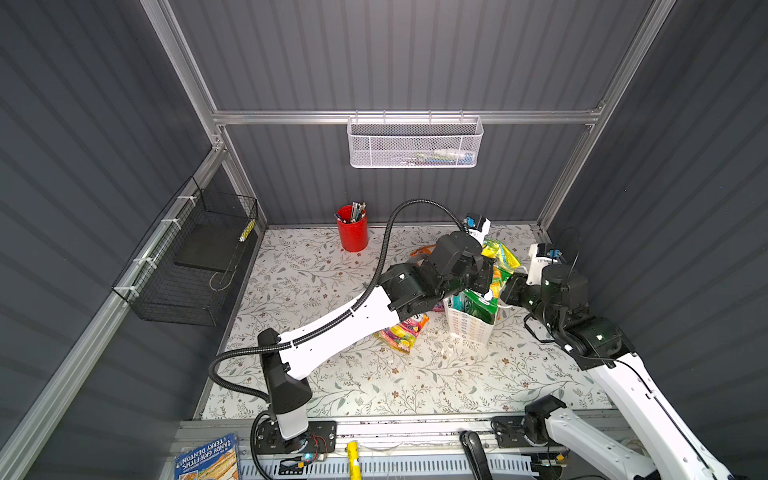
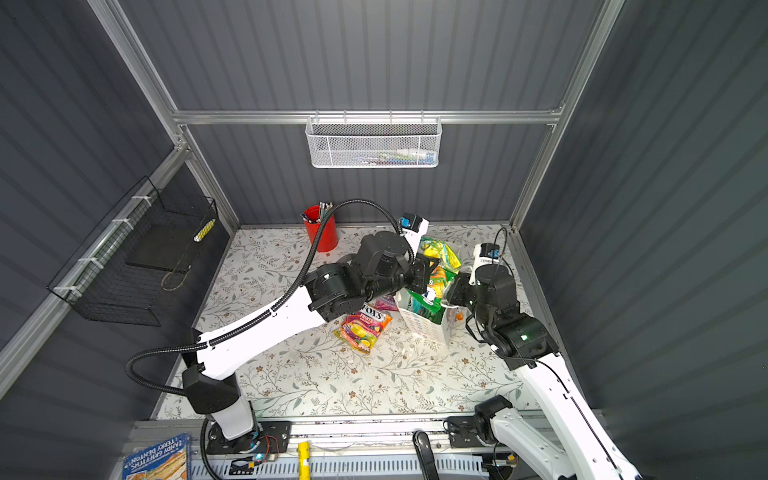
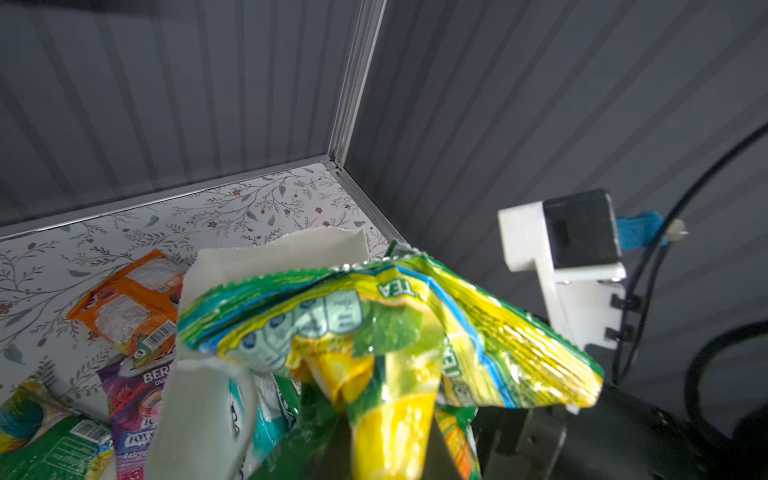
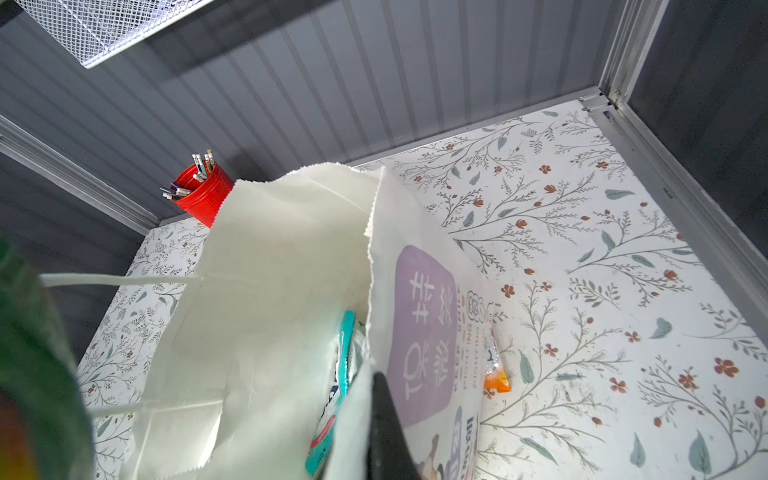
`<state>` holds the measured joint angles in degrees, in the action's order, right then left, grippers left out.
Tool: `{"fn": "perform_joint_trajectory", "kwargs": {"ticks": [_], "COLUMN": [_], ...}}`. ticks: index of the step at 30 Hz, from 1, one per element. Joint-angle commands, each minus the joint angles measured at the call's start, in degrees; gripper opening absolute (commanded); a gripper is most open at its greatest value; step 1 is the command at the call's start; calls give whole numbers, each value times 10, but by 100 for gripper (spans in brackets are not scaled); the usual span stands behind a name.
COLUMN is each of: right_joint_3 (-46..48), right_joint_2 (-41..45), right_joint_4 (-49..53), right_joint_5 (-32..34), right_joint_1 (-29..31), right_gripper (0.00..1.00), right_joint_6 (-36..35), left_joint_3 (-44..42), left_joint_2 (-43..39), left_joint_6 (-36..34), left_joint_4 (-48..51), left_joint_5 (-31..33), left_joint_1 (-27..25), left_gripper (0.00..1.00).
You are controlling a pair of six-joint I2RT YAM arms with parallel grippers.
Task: Place the snacks into the paper bag
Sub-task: 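Carry the green spring tea packet over the bag opening with left gripper, then lower the green packet into the bag and open the left gripper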
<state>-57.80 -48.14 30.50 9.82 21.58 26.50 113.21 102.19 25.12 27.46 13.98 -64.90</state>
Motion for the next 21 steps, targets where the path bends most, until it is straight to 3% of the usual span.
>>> {"fn": "perform_joint_trajectory", "kwargs": {"ticks": [1, 11, 21], "right_joint_3": [3, 2, 2], "right_joint_2": [7, 8, 8], "right_joint_4": [3, 4, 5], "right_joint_5": [1, 3, 2], "right_joint_1": [2, 2, 2], "right_gripper": [0, 0, 0], "right_joint_6": [-7, -8, -8], "left_joint_3": [32, 39, 36], "left_joint_2": [16, 64, 120], "left_joint_6": [-21, -12, 14], "left_joint_4": [0, 21, 19], "left_joint_5": [34, 33, -8], "left_joint_1": [8, 24, 24], "left_gripper": [13, 13, 16]}}
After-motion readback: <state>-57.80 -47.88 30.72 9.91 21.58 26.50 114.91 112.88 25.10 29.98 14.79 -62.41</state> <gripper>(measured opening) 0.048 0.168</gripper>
